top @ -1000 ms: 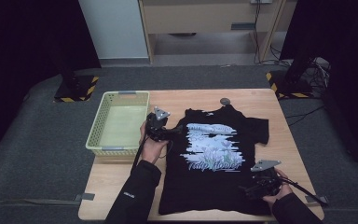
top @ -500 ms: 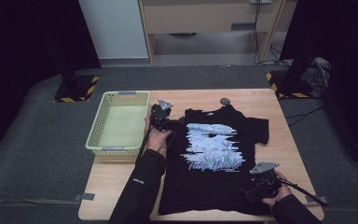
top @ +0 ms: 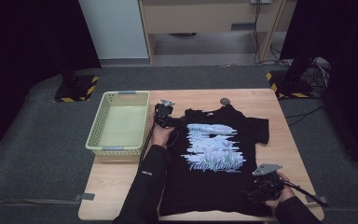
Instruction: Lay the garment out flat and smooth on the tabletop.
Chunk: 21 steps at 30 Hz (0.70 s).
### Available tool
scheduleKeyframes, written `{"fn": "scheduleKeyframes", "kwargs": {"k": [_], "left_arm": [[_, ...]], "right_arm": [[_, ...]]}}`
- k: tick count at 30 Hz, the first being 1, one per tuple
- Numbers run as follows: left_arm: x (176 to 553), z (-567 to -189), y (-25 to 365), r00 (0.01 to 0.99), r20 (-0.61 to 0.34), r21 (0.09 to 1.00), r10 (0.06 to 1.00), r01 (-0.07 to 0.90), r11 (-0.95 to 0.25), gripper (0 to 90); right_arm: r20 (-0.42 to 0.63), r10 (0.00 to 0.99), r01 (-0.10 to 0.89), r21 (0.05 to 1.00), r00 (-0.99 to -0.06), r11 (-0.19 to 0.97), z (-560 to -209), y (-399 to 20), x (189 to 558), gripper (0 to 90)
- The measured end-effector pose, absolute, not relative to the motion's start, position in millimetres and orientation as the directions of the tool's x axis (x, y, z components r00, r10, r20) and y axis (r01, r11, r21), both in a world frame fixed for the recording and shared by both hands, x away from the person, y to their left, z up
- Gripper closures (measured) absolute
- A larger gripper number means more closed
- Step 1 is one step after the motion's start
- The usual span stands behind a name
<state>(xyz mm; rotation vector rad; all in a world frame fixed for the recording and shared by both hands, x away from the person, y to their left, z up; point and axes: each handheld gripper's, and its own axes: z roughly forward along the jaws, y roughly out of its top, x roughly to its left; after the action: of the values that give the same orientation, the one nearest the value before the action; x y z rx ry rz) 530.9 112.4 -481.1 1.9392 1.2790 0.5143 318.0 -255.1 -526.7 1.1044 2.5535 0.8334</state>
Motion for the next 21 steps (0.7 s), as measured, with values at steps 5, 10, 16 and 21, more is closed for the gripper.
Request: {"fn": "scheduleKeyframes", "kwargs": {"k": [5, 10, 16, 21], "left_arm": [[536, -497, 110, 0.427, -0.081, 0.735, 0.901, 0.636, -0.235, 18.3], [540, -505, 107, 0.425, -0.106, 0.745, 0.899, 0.633, -0.211, 20.4], [543, -515, 104, 0.433, -0.122, 0.729, 0.893, 0.65, -0.215, 27.0], [544, -522, 103, 0.443, -0.127, 0.707, 0.887, 0.668, -0.232, 32.3]], "right_arm": [[0.008, 0.725, 0.593, 0.581, -0.689, 0.557, -526, -255, 318, 0.3], [0.008, 0.727, 0.596, 0.58, -0.686, 0.556, -526, -255, 318, 0.3], [0.008, 0.726, 0.595, 0.579, -0.688, 0.558, -526, -255, 318, 0.3], [0.008, 0.725, 0.595, 0.578, -0.689, 0.559, -526, -255, 318, 0.3]]}}
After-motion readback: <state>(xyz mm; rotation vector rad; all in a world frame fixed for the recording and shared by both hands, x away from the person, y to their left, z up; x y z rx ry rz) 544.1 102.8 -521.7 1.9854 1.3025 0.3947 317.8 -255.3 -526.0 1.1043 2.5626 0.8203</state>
